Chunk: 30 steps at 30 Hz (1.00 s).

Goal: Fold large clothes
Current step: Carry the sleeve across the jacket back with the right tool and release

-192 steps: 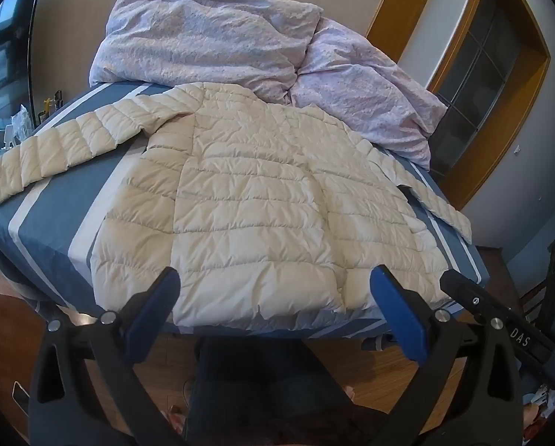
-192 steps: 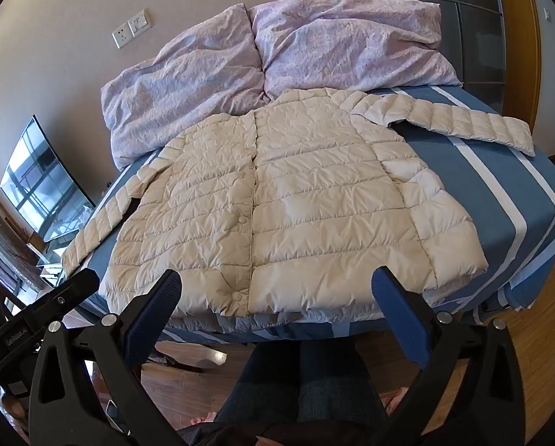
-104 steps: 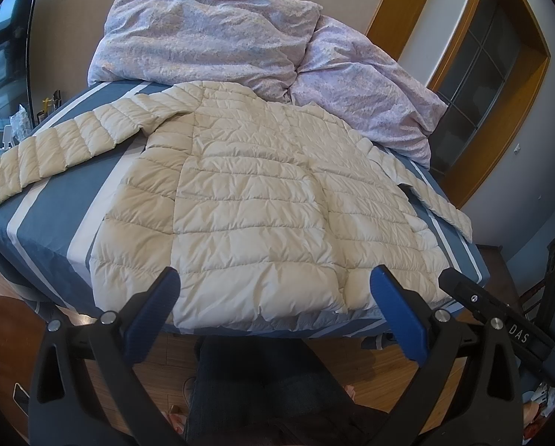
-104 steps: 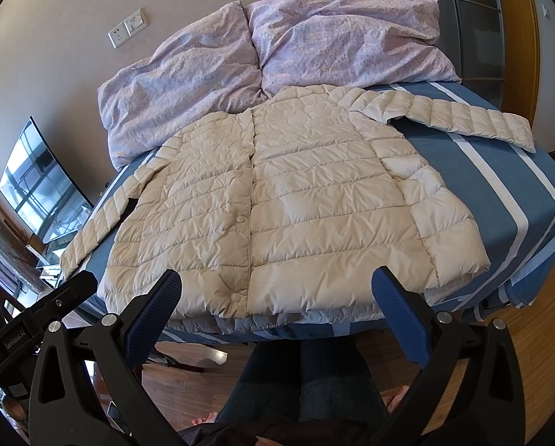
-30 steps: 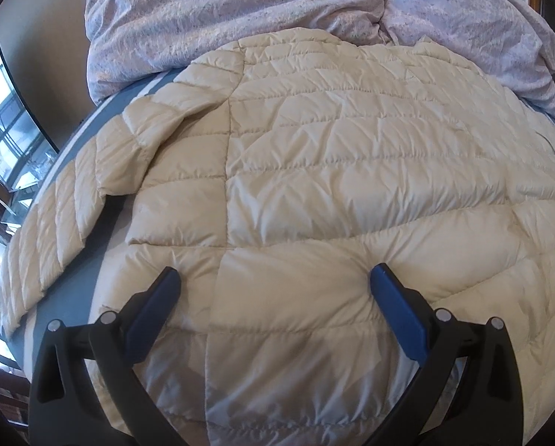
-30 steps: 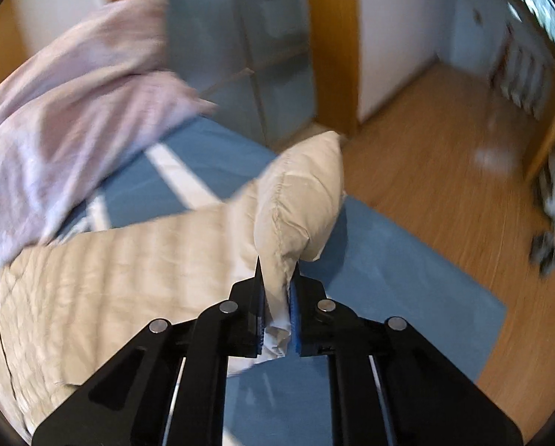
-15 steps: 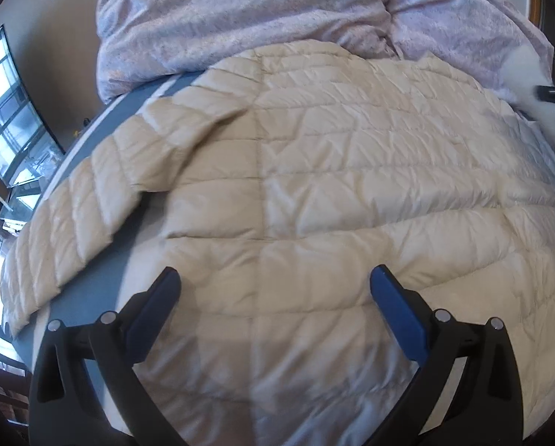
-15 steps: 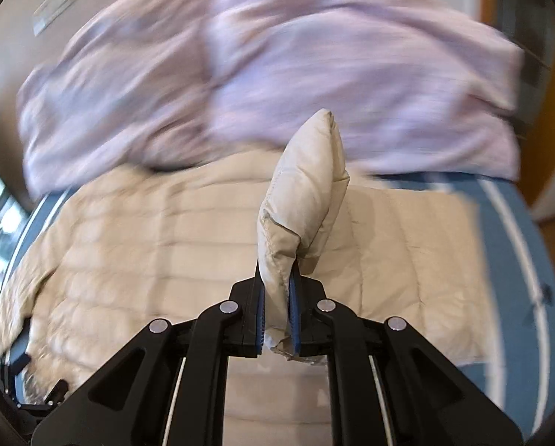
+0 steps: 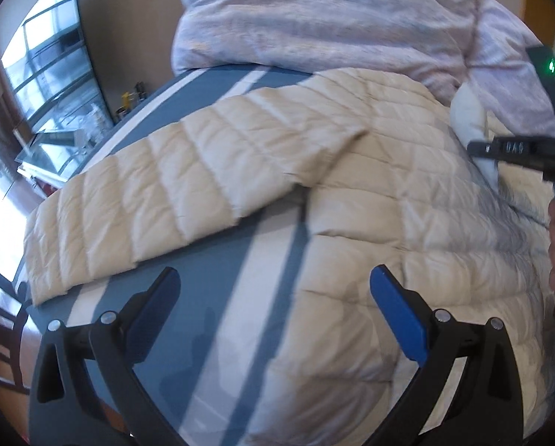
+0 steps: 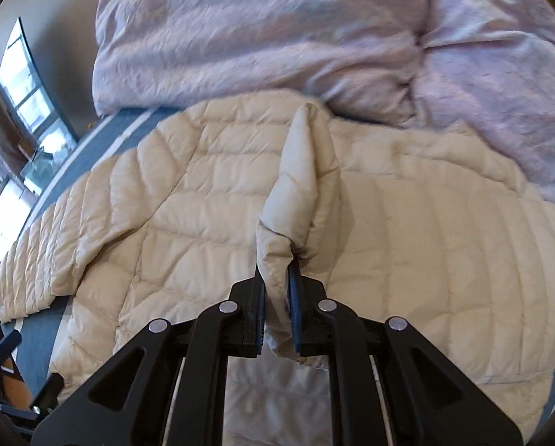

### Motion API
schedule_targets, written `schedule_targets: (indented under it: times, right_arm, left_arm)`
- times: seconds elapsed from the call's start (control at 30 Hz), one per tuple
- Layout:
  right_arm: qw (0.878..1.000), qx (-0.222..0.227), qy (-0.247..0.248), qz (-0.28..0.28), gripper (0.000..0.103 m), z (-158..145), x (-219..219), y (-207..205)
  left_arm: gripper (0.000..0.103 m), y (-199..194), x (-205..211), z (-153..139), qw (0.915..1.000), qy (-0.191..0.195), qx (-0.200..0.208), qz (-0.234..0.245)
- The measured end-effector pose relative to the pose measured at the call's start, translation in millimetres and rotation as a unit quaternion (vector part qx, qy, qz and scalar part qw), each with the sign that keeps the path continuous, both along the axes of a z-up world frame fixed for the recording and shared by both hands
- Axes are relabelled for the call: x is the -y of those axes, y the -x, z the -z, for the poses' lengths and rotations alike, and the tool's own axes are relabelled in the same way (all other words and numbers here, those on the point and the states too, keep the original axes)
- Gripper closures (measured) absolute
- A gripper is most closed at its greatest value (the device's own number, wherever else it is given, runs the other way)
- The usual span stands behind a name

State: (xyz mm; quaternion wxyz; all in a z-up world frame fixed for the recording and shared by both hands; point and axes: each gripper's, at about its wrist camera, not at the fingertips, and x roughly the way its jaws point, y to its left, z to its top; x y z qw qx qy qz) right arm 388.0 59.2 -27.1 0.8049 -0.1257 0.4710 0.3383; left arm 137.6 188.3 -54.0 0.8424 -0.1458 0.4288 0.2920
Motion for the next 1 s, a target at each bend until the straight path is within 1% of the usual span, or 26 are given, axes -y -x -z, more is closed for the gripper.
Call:
schedule_targets:
  times: [0.03,0.07,0.1,0.13,0.23,0.3,0.33,0.37,0.47,0.5,0.57,0.63,0.7,0.77,0.87,0.93,1.0]
  right_arm:
    - [1.000,-0.006,0.007,-0.008,0.077,3.1,-4.4,2.4]
    - [1.000,-0.010,0.009,-0.016,0.062,2.9,-5.3,4.7]
    - [1.000,-0.011,0.004,-0.022,0.056,-0.6,-3.5,7.5]
    - [1.000,-0.002,-0.012,-0.027,0.050,-9.3,2.7,11.8]
    - [0.998,0.020,-0.061,-0.026,0.050,-36.7,20.6,15.5]
    - [0.994,0.037,-0.103,-0.002,0.050,-56.9,43.6,9.9]
    - [0.993,0.049,-0.106,0.019,0.050,-61.6,52.6,3.9]
    - [0.993,0.055,-0.100,0.036,0.050,-62.0,58.1,-1.9]
    - [0.992,0.063,-0.042,0.101,0.050,-43.1,72.1,-28.2]
    - [0.991,0.062,-0.020,0.114,0.050,-32.4,73.4,-34.2]
    - [0.991,0.055,0.008,0.123,0.050,-15.7,72.2,-40.0]
    - [0.991,0.043,0.023,0.123,0.050,-1.3,65.5,-40.3]
    - [0.992,0.039,0.029,0.114,0.049,5.1,54.8,-36.9]
    - [0.993,0.043,0.030,0.105,0.043,7.0,45.2,-32.0]
    - [0.994,0.053,0.030,0.090,0.038,9.2,32.8,-24.0]
    - [0.994,0.053,0.034,0.085,0.037,13.7,25.6,-20.8]
    - [0.994,0.050,0.040,0.085,0.033,19.0,20.9,-19.4]
  left_arm:
    - [0.002,2.5,-3.1,-0.6,1.0000,0.000,0.000,-0.006]
    - [0.002,4.7,-4.8,-1.1,1.0000,-0.001,0.001,-0.009]
    - [0.002,8.0,-7.4,-1.6,0.9999,-0.002,0.003,-0.012]
    - [0.002,10.7,-9.6,-2.0,0.9999,-0.003,0.005,-0.015]
    - [0.002,17.9,-17.3,-2.2,0.9995,-0.002,0.011,-0.028]
    - [0.002,23.0,-21.9,-2.7,0.9992,0.001,0.017,-0.037]
    - [0.002,24.9,-23.9,-2.9,0.9990,0.002,0.019,-0.040]
    - [0.002,27.1,-26.1,-3.0,0.9988,0.004,0.021,-0.043]
    - [0.002,31.2,-29.2,-2.4,0.9985,0.006,0.023,-0.048]
    - [0.002,33.1,-30.0,-2.6,0.9984,0.006,0.023,-0.050]
    - [0.002,35.2,-31.9,-3.1,0.9983,0.007,0.024,-0.053]
    - [0.002,38.2,-34.2,-4.1,0.9980,0.007,0.023,-0.058]
    - [0.002,40.0,-37.0,-4.7,0.9978,0.007,0.022,-0.062]
    - [0.002,42.6,-39.8,-5.5,0.9976,0.006,0.021,-0.066]
    - [0.002,48.4,-47.0,-7.0,0.9970,0.007,0.020,-0.074]
    - [0.002,52.0,-51.8,-8.3,0.9966,0.005,0.019,-0.080]
    - [0.002,54.7,-58.2,-10.4,0.9961,-0.004,0.015,-0.087]
